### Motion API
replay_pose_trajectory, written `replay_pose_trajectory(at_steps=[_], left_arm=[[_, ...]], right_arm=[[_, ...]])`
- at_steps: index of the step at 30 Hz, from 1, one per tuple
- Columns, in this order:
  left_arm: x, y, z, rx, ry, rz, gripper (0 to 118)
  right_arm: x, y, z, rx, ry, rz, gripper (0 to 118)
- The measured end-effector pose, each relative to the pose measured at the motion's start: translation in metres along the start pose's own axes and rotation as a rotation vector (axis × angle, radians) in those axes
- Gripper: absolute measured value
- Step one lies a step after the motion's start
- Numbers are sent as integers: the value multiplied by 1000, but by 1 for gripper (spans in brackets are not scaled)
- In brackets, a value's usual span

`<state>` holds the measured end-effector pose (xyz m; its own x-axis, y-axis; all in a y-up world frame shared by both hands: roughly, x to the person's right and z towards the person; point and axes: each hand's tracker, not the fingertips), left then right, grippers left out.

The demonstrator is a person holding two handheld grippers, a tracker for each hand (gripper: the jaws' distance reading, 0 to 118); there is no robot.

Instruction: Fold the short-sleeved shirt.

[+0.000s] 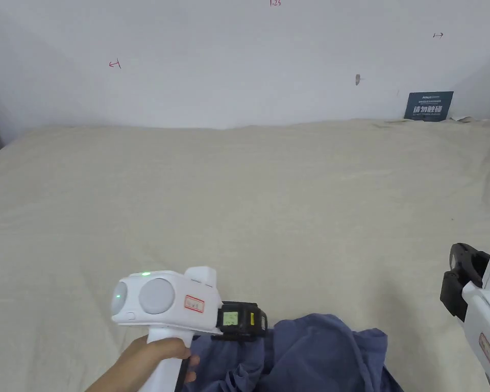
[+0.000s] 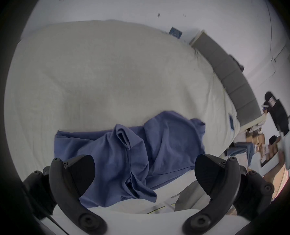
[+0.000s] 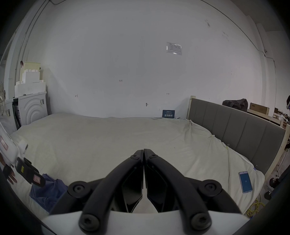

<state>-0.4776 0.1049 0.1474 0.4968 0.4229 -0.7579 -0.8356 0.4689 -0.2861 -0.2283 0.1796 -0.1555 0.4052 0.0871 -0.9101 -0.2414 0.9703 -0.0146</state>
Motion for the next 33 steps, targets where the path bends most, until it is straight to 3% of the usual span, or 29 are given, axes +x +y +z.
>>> replay_pose_trajectory(at_steps=[3, 8, 9, 12, 13, 18, 33], left_arm=[[-17, -6, 24, 119, 50, 24, 106], [-43, -23, 47, 277, 129, 69, 35], [-47, -27, 48, 291, 148, 61, 26], [-54, -39, 46, 310, 200, 28, 17], [-54, -43, 44, 311, 228, -6, 3], [-53, -65, 29, 338, 286, -119, 0], [-7, -96, -58, 233, 232, -178, 0]], right_arm=[[-2, 2, 0, 4, 10, 0, 0], [-7, 4, -2, 6, 22, 0, 0], [-7, 4, -2, 6, 24, 1, 0], [-9, 4, -1, 7, 29, 2, 0], [-10, 4, -1, 7, 31, 1, 0], [-12, 2, -1, -1, 35, 1, 0], [3, -5, 4, -21, 14, -6, 1]])
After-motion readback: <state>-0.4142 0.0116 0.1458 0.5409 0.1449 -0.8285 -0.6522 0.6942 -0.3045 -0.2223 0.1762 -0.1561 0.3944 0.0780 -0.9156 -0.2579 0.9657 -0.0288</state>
